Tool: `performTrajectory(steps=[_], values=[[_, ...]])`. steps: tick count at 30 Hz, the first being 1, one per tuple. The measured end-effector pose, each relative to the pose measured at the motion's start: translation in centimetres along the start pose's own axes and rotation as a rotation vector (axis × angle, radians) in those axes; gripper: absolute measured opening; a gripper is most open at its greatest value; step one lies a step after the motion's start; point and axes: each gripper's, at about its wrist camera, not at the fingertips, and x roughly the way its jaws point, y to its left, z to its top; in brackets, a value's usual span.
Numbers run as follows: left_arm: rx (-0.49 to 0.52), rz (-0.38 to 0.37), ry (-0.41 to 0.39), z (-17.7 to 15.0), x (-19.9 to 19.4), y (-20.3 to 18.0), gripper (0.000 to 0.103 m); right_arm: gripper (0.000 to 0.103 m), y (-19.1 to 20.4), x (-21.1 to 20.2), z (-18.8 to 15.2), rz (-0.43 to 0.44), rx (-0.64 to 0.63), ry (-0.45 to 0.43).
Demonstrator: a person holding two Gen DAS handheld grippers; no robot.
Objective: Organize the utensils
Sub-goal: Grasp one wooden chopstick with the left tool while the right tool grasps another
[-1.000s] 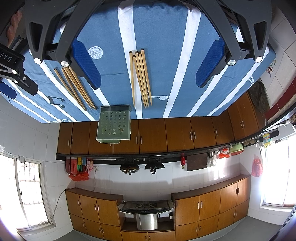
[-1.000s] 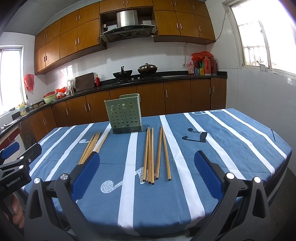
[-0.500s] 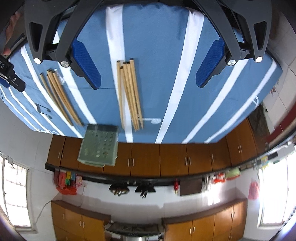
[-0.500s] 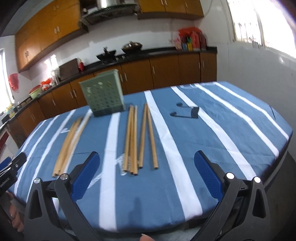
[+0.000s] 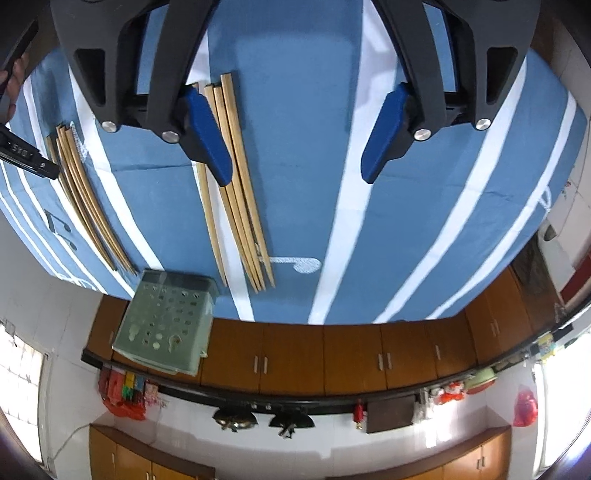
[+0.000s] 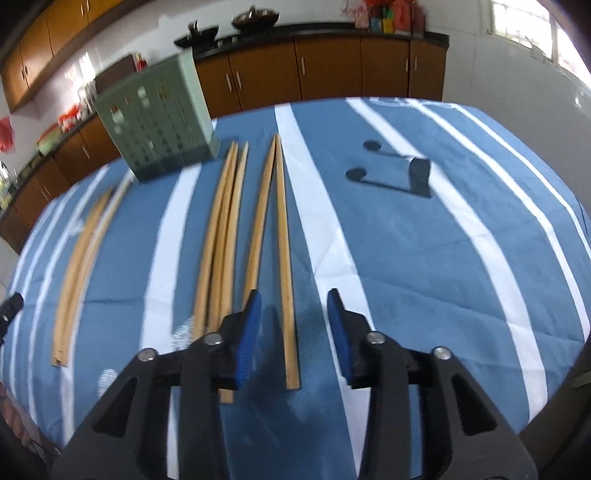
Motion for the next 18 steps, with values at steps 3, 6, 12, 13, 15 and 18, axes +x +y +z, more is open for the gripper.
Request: performTrajectory(steps=[3,6,12,13,15,18], values=[[0.024,-0.031,0.042,0.0,1.3,-0.6,0.062,0.023,0.4,0.1,0.2,-0.044,-0.042,-0.019],[0.04,-0.068,0.085,0.0,2.3,-1.1,0.051,0.013,0.0,0.2,0.5,-0.054,-0.025,-0.018],[0.048,-0.102,0.141,0.2,3.9,-1.6,0.039,0.011,-0.1,0.5,1.0,-0.053,-0.022,-0.017],[0.049,-0.102,0.15,0.3,4.2,-1.7,0.036,0.011,-0.1,0.6,1.0,-0.053,-0.022,-0.017],[0.053,-0.1,0.157,0.4,4.5,-1.7,0.035,0.011,-0.1,0.6,1.1,-0.053,-0.023,-0.016],[0.052,-0.088,0.165,0.7,4.9,-1.7,0.031,0.011,0.0,0.9,1.4,-0.053,-0.026,-0.014]])
